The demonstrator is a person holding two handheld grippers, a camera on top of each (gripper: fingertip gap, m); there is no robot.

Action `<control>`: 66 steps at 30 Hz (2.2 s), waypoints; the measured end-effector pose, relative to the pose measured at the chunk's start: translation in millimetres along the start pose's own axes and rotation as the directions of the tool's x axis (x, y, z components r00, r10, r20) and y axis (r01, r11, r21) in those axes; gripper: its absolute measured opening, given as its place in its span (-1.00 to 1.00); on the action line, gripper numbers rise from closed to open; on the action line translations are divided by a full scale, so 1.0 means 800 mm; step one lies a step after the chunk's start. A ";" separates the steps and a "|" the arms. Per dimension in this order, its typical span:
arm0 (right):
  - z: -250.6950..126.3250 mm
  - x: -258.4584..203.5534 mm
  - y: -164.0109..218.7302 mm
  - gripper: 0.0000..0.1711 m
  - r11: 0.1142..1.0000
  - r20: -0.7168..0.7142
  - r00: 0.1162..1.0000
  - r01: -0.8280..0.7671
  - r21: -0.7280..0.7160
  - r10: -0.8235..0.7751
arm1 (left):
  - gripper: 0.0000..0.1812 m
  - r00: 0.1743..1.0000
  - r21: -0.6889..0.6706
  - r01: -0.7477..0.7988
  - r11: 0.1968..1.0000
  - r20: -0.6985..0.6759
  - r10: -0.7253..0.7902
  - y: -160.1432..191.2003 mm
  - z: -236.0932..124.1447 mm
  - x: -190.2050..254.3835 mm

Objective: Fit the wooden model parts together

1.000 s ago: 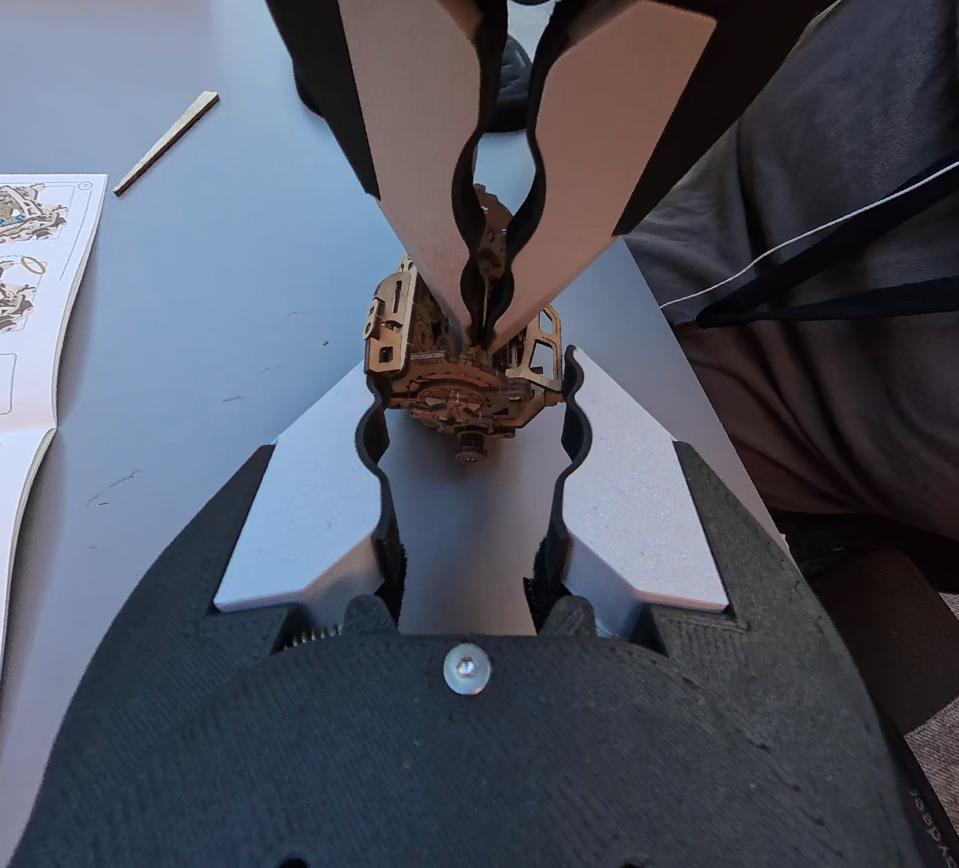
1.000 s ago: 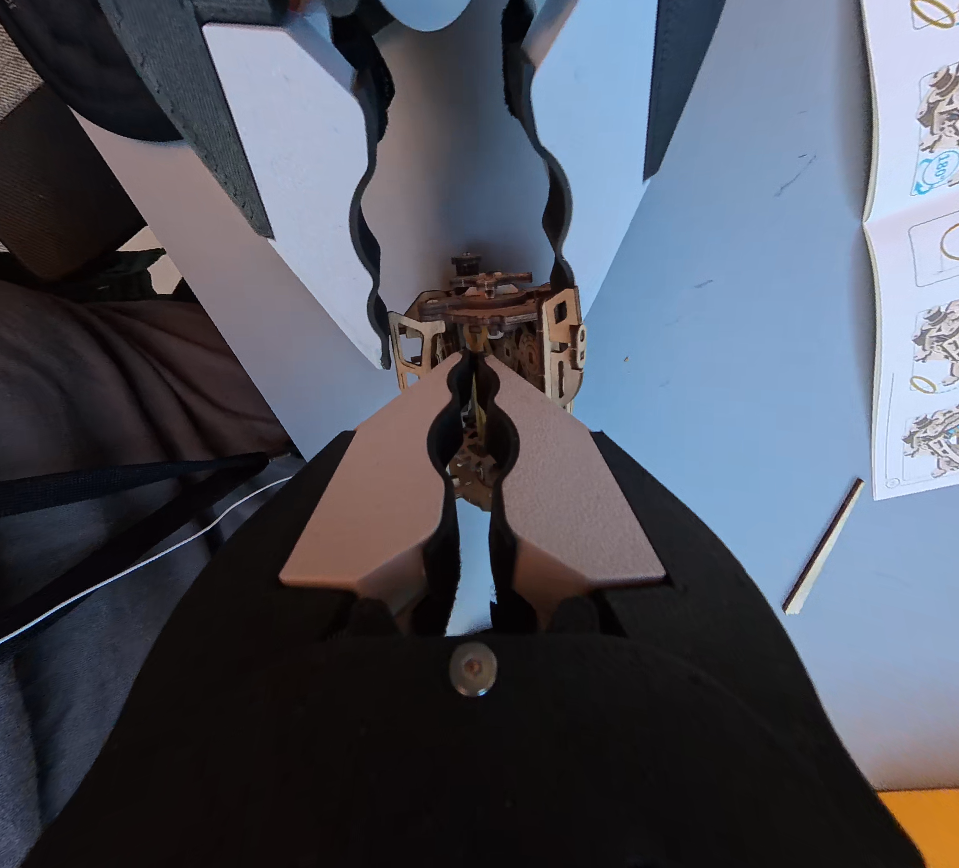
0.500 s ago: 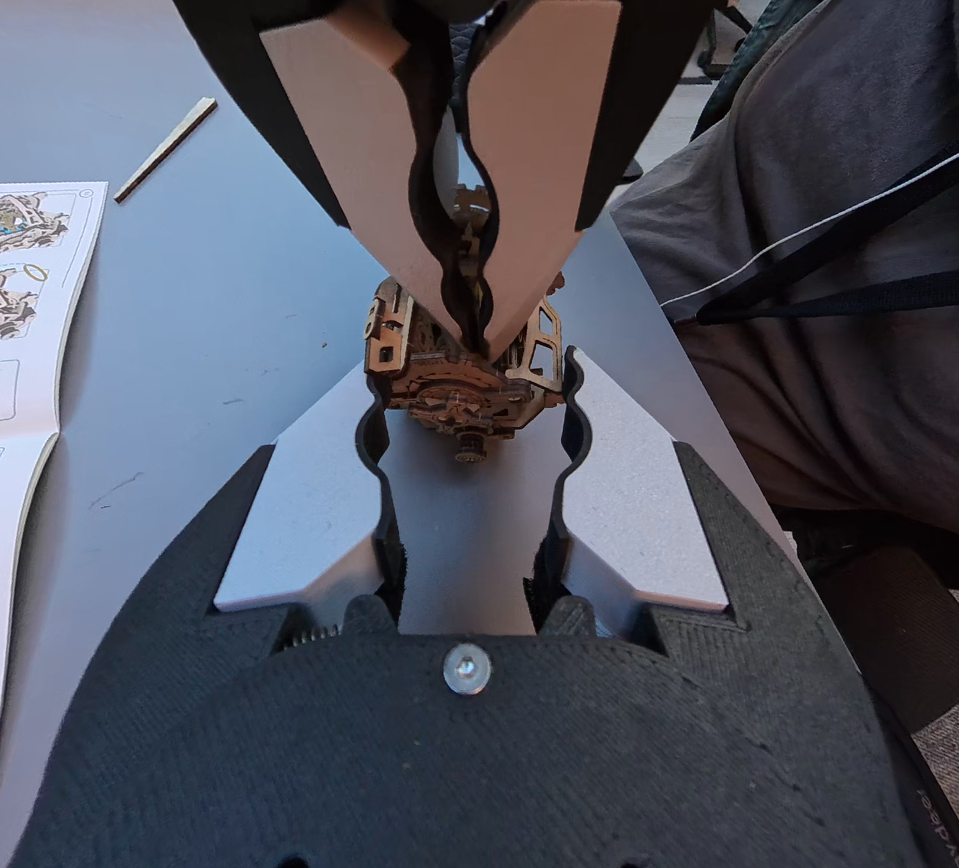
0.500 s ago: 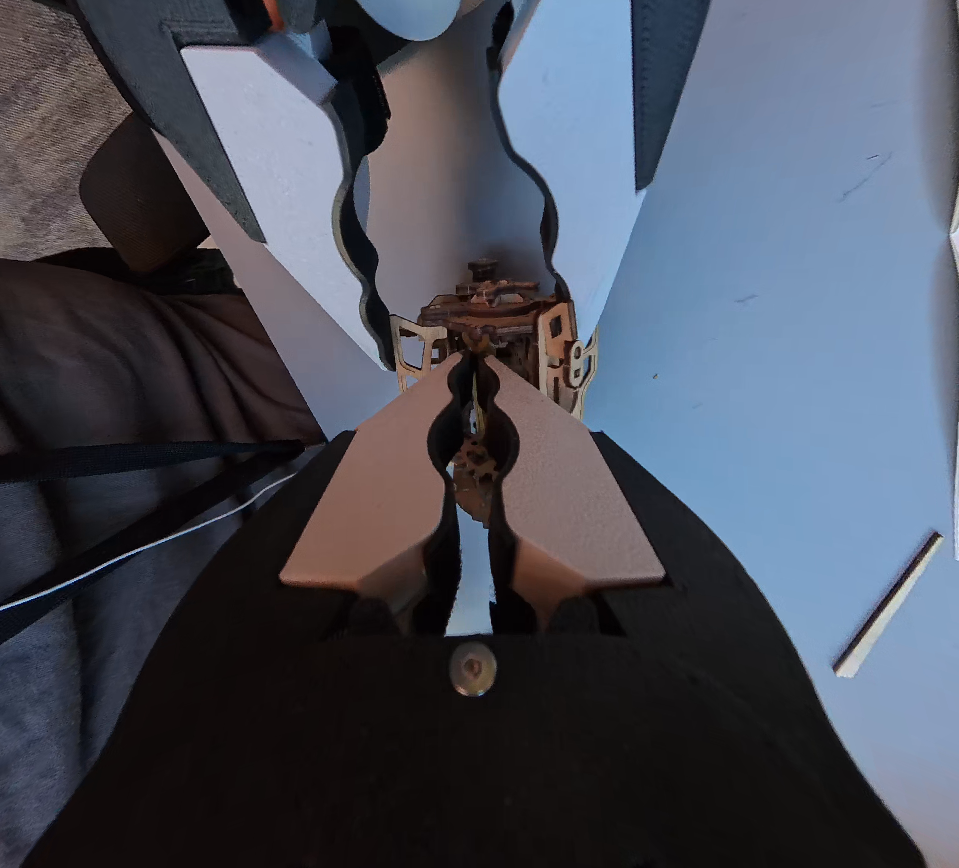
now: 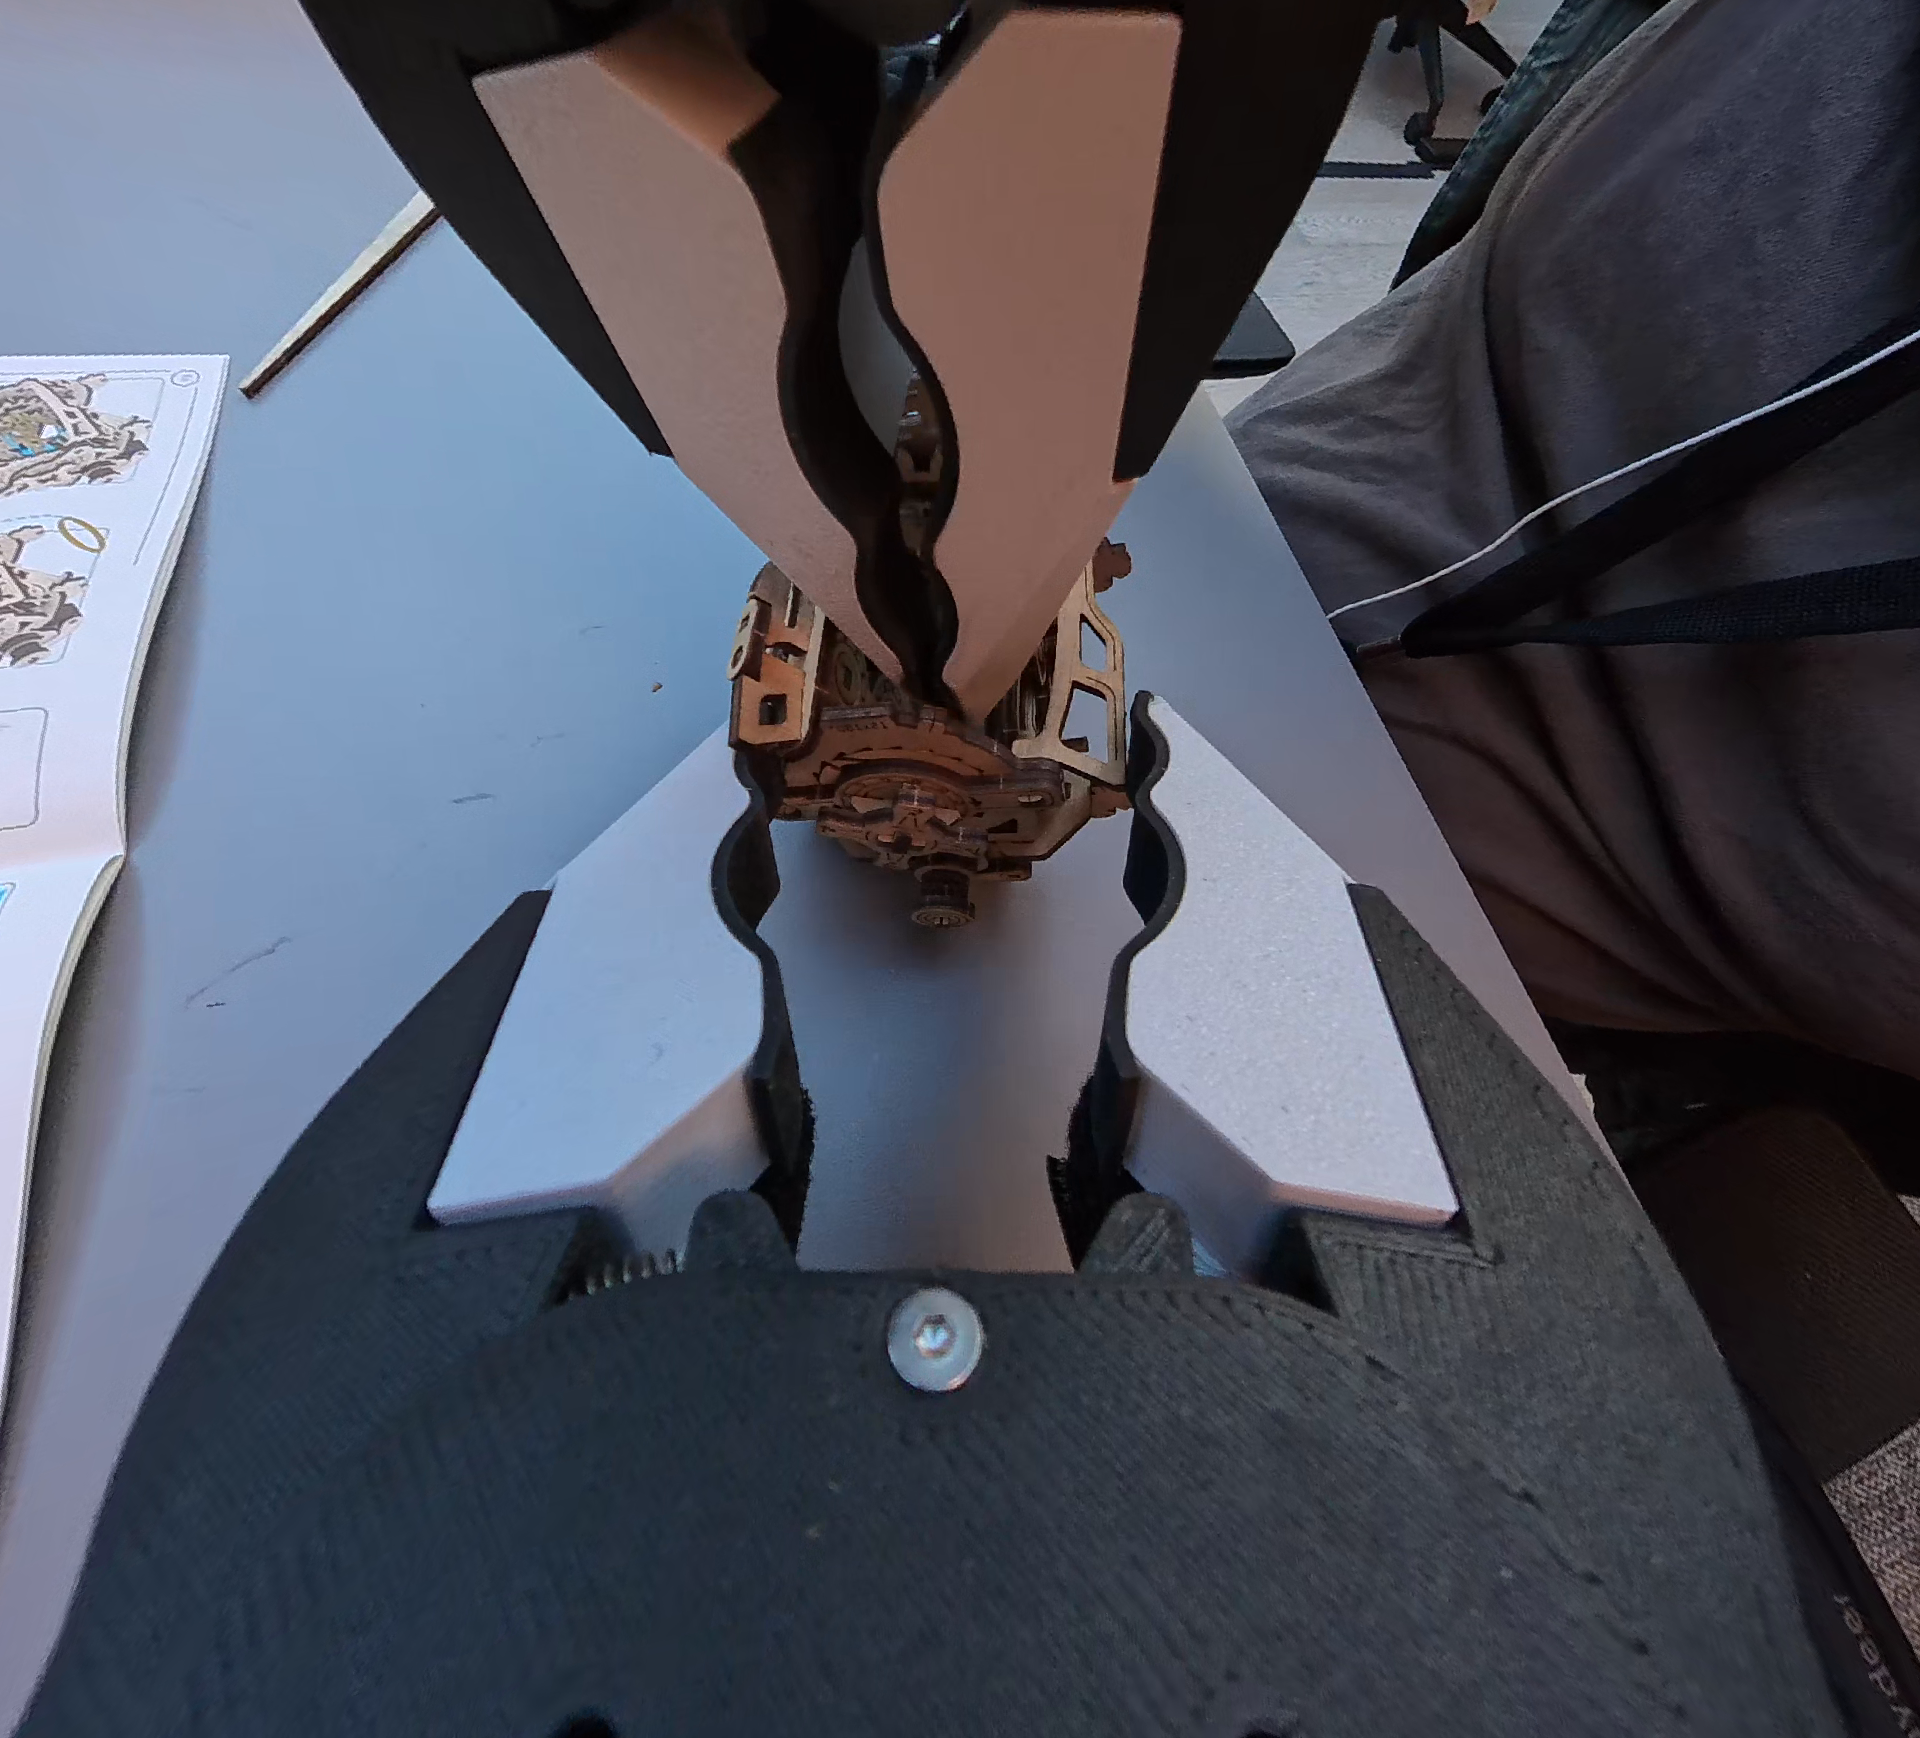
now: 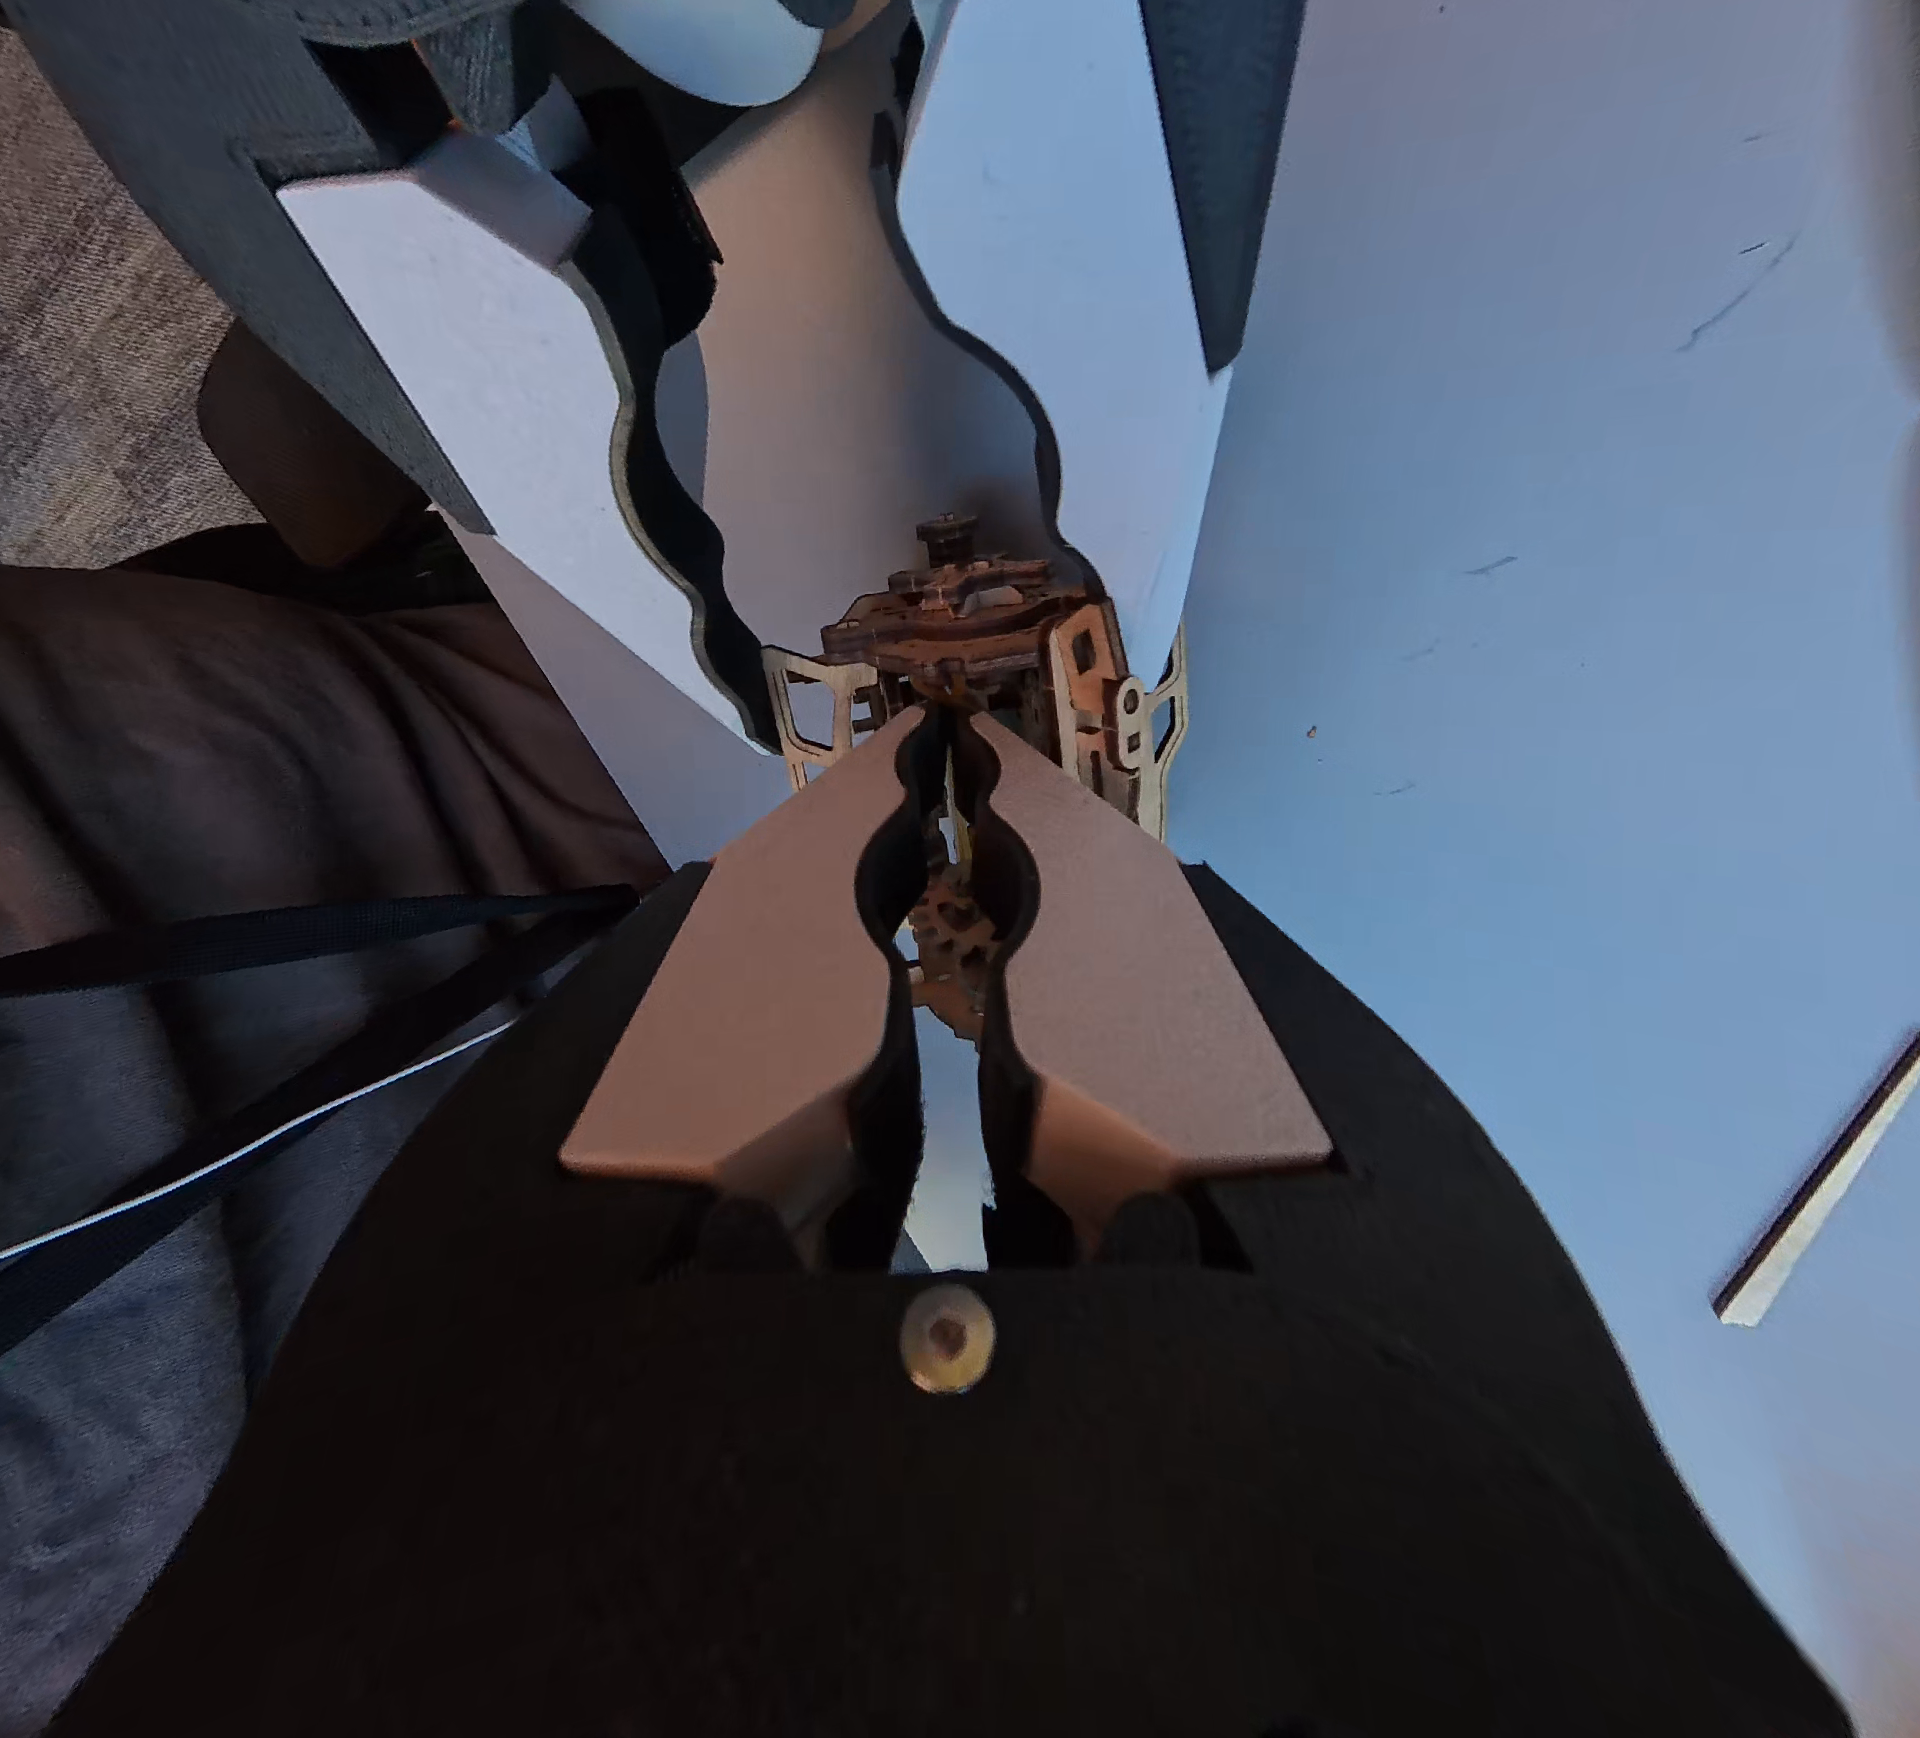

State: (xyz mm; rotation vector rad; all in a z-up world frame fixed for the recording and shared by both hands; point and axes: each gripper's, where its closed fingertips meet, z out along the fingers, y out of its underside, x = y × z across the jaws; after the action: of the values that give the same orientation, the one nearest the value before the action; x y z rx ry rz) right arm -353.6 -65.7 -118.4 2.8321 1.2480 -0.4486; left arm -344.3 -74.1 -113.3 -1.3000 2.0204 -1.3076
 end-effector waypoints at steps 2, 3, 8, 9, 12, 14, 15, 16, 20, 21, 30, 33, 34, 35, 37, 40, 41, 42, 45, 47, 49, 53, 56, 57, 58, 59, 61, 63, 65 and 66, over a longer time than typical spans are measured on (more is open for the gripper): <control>0.000 0.000 -0.001 -1.00 1.000 -0.005 1.000 -0.006 0.005 0.006 | -0.28 1.000 0.000 0.002 1.000 0.000 -0.002 0.000 0.000 0.000; 0.001 0.000 -0.001 -1.00 1.000 -0.010 1.000 -0.011 0.009 0.011 | -0.28 1.000 0.001 0.001 1.000 0.001 -0.001 0.000 0.000 0.000; 0.002 -0.006 0.000 -1.00 0.999 -0.025 1.000 0.013 0.035 -0.012 | -0.28 1.000 0.001 -0.006 1.000 0.001 0.006 0.000 0.000 0.001; 0.002 -0.004 -0.001 -1.00 0.999 -0.036 0.999 0.018 0.043 -0.016 | -0.28 1.000 0.002 0.001 1.000 -0.002 -0.001 0.000 0.000 0.000; 0.004 -0.002 -0.003 -1.00 0.998 -0.059 0.998 0.021 0.059 -0.017 | -0.28 1.000 0.002 0.004 1.000 -0.001 -0.004 0.000 0.000 0.000; 0.004 -0.002 -0.003 -1.00 0.998 -0.085 0.996 0.037 0.060 -0.031 | -0.28 1.000 0.002 0.000 1.000 0.001 0.000 0.000 0.000 0.000; 0.004 -0.003 -0.004 -1.00 0.997 -0.096 0.995 0.047 0.064 -0.041 | -0.28 1.000 0.002 0.000 1.000 0.001 0.000 0.000 0.000 0.000; 0.004 -0.004 -0.004 -1.00 0.996 -0.103 0.994 0.054 0.065 -0.047 | -0.28 1.000 0.002 0.000 1.000 0.000 0.000 0.000 0.000 0.000; 0.005 -0.004 -0.004 -1.00 0.994 -0.137 0.988 0.086 0.071 -0.075 | -0.28 1.000 0.003 0.000 1.000 0.000 0.000 0.000 0.000 0.000; 0.005 -0.004 -0.004 -1.00 0.994 -0.148 0.986 0.088 0.071 -0.077 | -0.28 1.000 0.003 0.002 1.000 0.000 -0.002 0.000 0.000 0.000; 0.005 -0.001 -0.008 -1.00 0.992 -0.188 0.980 0.078 0.099 -0.059 | -0.29 1.000 0.012 0.003 1.000 0.004 -0.004 -0.001 -0.001 -0.001; 0.005 -0.001 -0.007 -1.00 0.993 -0.136 0.991 0.021 0.114 -0.006 | -0.28 1.000 0.011 0.001 1.000 0.008 -0.001 -0.001 -0.001 -0.001; 0.004 0.000 -0.007 -1.00 0.993 -0.125 0.992 0.008 0.116 0.007 | -0.28 1.000 0.011 0.001 1.000 0.008 -0.001 -0.001 -0.001 -0.001; 0.003 0.001 -0.007 -1.00 0.993 -0.126 0.992 -0.001 0.117 0.016 | -0.28 1.000 0.012 0.002 1.000 0.008 -0.002 -0.001 -0.001 -0.001; 0.001 0.002 -0.007 -1.00 0.992 -0.121 0.992 -0.017 0.124 0.032 | -0.28 1.000 0.012 0.002 1.000 0.008 -0.002 -0.001 -0.001 -0.001; 0.002 0.001 -0.006 -1.00 0.993 -0.108 0.994 -0.023 0.115 0.035 | -0.28 1.000 0.012 -0.001 1.000 0.009 0.001 -0.001 -0.001 -0.001; 0.003 -0.001 -0.006 -1.00 0.994 -0.108 0.994 -0.016 0.111 0.028 | -0.28 1.000 0.012 -0.001 1.000 0.009 0.001 -0.001 -0.001 -0.001; 0.005 -0.002 -0.006 -1.00 0.995 -0.117 0.993 -0.006 0.100 0.018 | -0.28 1.000 0.012 -0.001 1.000 0.008 0.001 -0.001 -0.001 0.000; 0.005 -0.001 -0.006 -1.00 0.997 -0.120 0.993 -0.002 0.084 0.012 | -0.28 1.000 0.013 0.003 1.000 0.007 -0.003 -0.001 -0.001 -0.001; 0.003 0.000 -0.007 -1.00 0.996 -0.103 0.994 -0.013 0.091 0.022 | -0.28 1.000 0.014 0.002 1.000 0.008 -0.003 -0.001 -0.001 -0.001; 0.001 0.002 -0.008 -1.00 0.994 -0.110 0.994 -0.010 0.107 0.022 | -0.28 1.000 0.016 -0.001 1.000 0.011 0.001 -0.001 -0.001 -0.001; 0.001 -0.001 -0.008 -1.00 0.993 -0.137 0.991 0.011 0.115 0.005 | -0.28 1.000 0.018 0.007 1.000 0.009 -0.007 -0.002 -0.001 -0.001; 0.003 -0.005 -0.008 -1.00 0.995 -0.133 0.991 0.014 0.101 0.000 | -0.28 1.000 0.018 0.010 1.000 0.009 -0.010 -0.002 -0.001 -0.002; 0.002 -0.004 -0.008 -1.00 0.995 -0.134 0.991 0.015 0.099 -0.002 | -0.28 1.000 0.018 0.011 1.000 0.010 -0.011 -0.002 -0.001 -0.002; 0.003 -0.004 -0.008 -1.00 0.995 -0.130 0.992 0.011 0.096 0.001 | -0.28 1.000 0.018 0.013 1.000 0.012 -0.013 -0.002 -0.001 -0.002; 0.003 -0.003 -0.008 -1.00 0.995 -0.127 0.992 0.007 0.097 0.005 | -0.28 1.000 0.017 0.014 1.000 0.013 -0.014 -0.002 -0.001 -0.002; 0.003 -0.003 -0.009 -1.00 0.995 -0.129 0.992 -0.004 0.100 0.017 | -0.28 1.000 0.017 0.014 1.000 0.015 -0.014 -0.002 -0.001 -0.003; 0.003 -0.004 -0.009 -1.00 0.995 -0.146 0.989 -0.005 0.103 0.020 | -0.28 1.000 0.017 0.010 1.000 0.017 -0.011 -0.001 -0.001 -0.002; 0.002 -0.003 -0.009 -1.00 0.995 -0.158 0.987 -0.010 0.103 0.026 | -0.28 1.000 0.015 0.005 1.000 0.021 -0.006 -0.002 -0.001 -0.002; 0.002 -0.003 -0.009 -1.00 0.995 -0.161 0.987 -0.015 0.101 0.031 | -0.28 1.000 0.015 0.008 1.000 0.021 -0.008 -0.002 -0.001 -0.002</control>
State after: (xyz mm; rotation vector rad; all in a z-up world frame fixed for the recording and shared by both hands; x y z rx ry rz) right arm -360.7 -63.1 -118.5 3.0175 1.2501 -0.2926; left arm -343.1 -72.3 -112.2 -1.3108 1.9894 -1.3054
